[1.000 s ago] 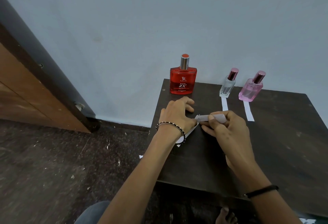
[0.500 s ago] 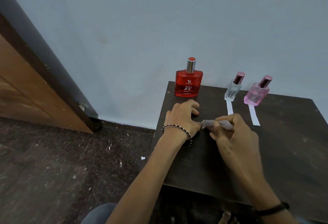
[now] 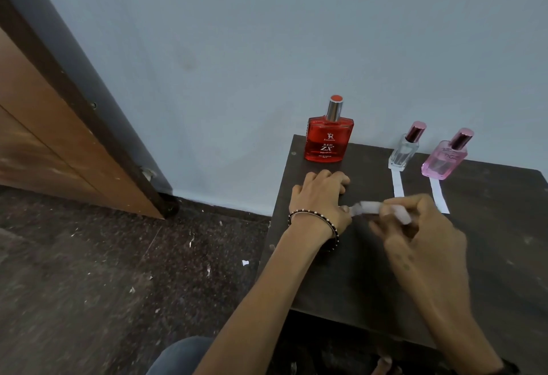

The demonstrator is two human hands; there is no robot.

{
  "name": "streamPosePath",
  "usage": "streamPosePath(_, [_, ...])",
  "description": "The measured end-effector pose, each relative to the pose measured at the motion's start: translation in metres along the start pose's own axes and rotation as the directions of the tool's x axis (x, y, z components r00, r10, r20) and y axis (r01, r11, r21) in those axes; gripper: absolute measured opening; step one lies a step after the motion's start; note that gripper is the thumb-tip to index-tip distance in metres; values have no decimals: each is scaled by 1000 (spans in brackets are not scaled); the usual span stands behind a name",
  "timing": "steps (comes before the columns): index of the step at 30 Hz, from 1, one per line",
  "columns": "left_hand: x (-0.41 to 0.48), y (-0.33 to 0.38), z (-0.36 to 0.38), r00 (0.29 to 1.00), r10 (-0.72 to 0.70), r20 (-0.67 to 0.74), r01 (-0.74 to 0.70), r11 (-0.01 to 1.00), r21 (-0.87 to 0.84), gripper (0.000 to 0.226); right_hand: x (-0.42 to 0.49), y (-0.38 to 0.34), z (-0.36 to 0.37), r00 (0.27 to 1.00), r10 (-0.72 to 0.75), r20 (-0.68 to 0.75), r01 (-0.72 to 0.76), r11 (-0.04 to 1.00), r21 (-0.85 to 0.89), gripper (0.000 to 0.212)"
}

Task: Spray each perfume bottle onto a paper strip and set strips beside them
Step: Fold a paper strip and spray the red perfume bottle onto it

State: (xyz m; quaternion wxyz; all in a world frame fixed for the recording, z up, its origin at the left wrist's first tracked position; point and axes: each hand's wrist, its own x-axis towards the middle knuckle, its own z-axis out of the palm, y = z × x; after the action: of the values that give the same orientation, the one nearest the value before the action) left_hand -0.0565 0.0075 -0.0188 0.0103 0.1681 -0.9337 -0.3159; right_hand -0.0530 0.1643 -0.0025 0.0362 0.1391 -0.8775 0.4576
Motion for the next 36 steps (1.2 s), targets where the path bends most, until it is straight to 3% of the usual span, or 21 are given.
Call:
streamPosePath(3, [1,0,-1,1000,-2,11,1,1000,21,48,10,-1,-19,994,-6,-111,10,999,36,10])
streamPosePath(8, [1,2,-4,999,33,39,-36,995,90,39,15,19,-21,996,74,49,-77,995,69,10])
streamPosePath(22, [-10,-9,-16,980,-191,-62,196,977,87,29,20,16,-2,996,47,79,-60,984,170,5])
streamPosePath(29, [-19,-14,-24,960,-235,-151,248,966,76,6,19,11,5,995,22,98,-36,988,150,6])
streamPosePath(31, [-19,-16,-27,964,-185,-192,197,979,44,6,20,12,5,996,17,89,-30,990,138,6])
streamPosePath(33, [-18,-15,-29,980,-57,-188,51,998,-37,11,22,13,6,996,21,83,-31,992,126,6])
streamPosePath(36, [-15,-11,-26,995,93,-37,-94,995,-41,15,23,16,6,997,25,72,-33,993,113,7])
